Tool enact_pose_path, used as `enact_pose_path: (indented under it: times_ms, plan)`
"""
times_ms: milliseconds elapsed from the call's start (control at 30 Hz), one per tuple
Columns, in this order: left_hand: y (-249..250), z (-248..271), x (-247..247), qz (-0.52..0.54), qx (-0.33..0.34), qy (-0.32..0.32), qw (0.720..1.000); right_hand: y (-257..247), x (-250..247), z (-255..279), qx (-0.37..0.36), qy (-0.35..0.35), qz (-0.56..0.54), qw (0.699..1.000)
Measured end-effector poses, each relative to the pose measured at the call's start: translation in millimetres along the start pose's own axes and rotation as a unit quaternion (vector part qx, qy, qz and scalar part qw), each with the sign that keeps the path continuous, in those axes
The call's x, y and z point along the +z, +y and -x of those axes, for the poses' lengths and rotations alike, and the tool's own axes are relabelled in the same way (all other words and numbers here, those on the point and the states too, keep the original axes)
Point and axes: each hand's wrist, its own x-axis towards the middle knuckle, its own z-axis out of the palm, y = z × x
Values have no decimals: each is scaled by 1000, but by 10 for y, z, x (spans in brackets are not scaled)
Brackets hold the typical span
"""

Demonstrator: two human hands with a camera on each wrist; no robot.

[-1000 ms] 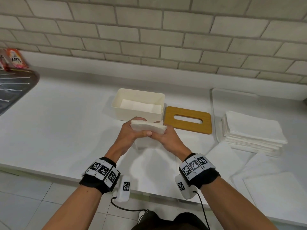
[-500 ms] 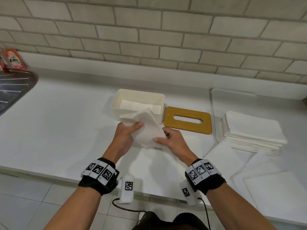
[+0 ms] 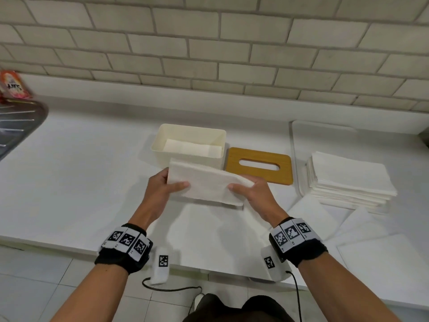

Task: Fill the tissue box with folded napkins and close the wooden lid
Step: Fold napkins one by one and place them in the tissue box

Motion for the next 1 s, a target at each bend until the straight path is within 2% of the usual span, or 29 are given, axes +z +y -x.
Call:
enact_pose_path:
  times_ms: [100, 200, 333, 433, 600, 800, 1000]
  plan:
    - [-102, 35, -58, -94, 26, 5, 995, 54, 83, -12, -19, -23, 53, 998]
    - [-172, 38, -133, -102, 42, 18, 994, 105, 134, -33, -26, -35, 58, 997]
    - [-337, 46, -253, -106, 3, 16, 994, 294, 139, -51, -11, -55, 93, 994]
    - [-413, 78, -261, -104, -2, 23, 994, 438, 150, -48, -2, -49, 94, 994]
    - [-359, 41, -267, -82, 19, 41, 996, 347, 185, -78, -27, -43, 102, 993]
    - [-458, 33, -291, -101, 9, 25, 995, 496, 171, -72, -6, -49, 110, 993]
    - [-468, -14, -296, -116, 27, 28, 992, 452, 172, -93, -26, -48, 120, 991]
